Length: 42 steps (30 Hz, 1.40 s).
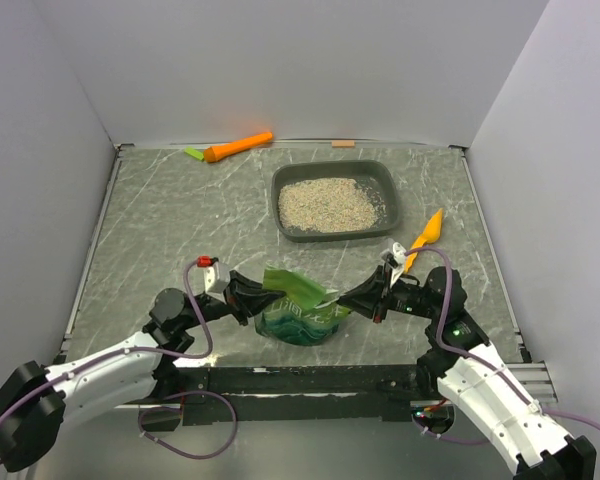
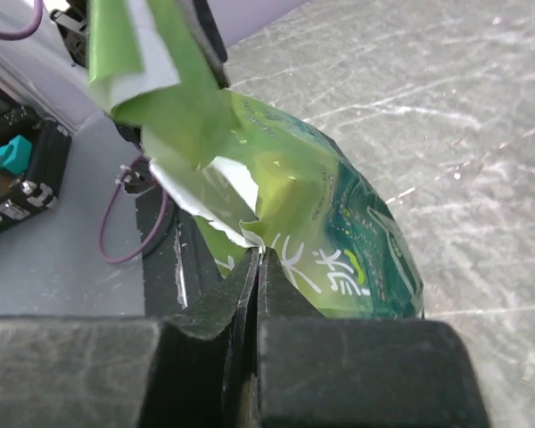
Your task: Fill the litter box with clean litter
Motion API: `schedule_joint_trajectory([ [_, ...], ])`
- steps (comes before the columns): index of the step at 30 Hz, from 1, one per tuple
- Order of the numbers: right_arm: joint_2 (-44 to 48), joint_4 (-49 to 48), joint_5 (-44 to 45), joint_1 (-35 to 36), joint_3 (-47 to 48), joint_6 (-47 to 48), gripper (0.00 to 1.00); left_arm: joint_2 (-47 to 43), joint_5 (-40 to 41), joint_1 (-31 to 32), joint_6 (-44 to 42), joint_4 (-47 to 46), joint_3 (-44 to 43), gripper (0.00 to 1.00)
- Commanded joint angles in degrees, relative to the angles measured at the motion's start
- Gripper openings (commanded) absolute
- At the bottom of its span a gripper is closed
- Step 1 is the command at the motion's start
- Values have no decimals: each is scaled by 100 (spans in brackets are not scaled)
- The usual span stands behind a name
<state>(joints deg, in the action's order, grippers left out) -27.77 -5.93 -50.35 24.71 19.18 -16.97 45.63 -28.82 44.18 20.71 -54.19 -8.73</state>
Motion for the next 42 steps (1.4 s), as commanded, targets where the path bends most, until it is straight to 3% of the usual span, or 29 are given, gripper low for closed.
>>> schedule_joint_trajectory([
  [1, 61, 441, 454, -27, 261, -403, 0, 253, -704, 3, 582, -531, -339, 1],
  [5, -220, 1337, 517, -19, 569, -631, 0, -61, -406, 2, 926, 644, -568, 1],
  [6, -211, 1462, 491, -27, 613, -667, 0, -211, -127, 3, 935, 1404, -655, 1],
  [13, 18, 2034, 131, -28, 578, -1080, 0, -2353, 1482, 2, 1339, 4052, -682, 1],
  [16, -149, 2131, -80, -36, 552, -1264, 0, -2655, 1713, 2, 1856, 4626, -674, 1],
  [28, -1107, 1437, -827, -28, -37, -2494, 0, -2286, 1370, -6, 3289, 5402, -647, 1],
  [37, -1889, 2280, -652, -19, 209, -2189, 0, -2287, 702, -6, 4186, 6535, -735, 1],
  [42, -2311, 2676, -748, -27, 288, -1933, 0, -2242, 228, -6, 4275, 6877, -683, 1],
])
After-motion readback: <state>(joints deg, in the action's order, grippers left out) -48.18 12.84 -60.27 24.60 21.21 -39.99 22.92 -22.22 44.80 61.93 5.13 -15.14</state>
